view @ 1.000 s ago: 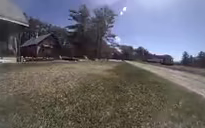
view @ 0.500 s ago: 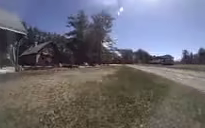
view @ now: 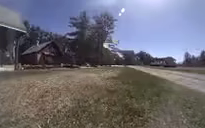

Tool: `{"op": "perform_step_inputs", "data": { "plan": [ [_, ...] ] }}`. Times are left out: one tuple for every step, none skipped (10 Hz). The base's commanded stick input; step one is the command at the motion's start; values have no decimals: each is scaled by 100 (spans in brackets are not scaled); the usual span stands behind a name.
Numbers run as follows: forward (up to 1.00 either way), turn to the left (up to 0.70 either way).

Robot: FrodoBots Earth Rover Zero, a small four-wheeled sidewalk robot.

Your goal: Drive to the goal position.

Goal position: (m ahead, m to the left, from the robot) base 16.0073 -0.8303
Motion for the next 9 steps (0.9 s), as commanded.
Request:
{"op": "perform_step_inputs", "data": {
  "plan": [
    [69,6],
    [69,6],
    [69,6],
    [69,6],
    [69,6],
    [69,6],
    [69,6],
    [69,6],
    [69,6]
  ]
}}
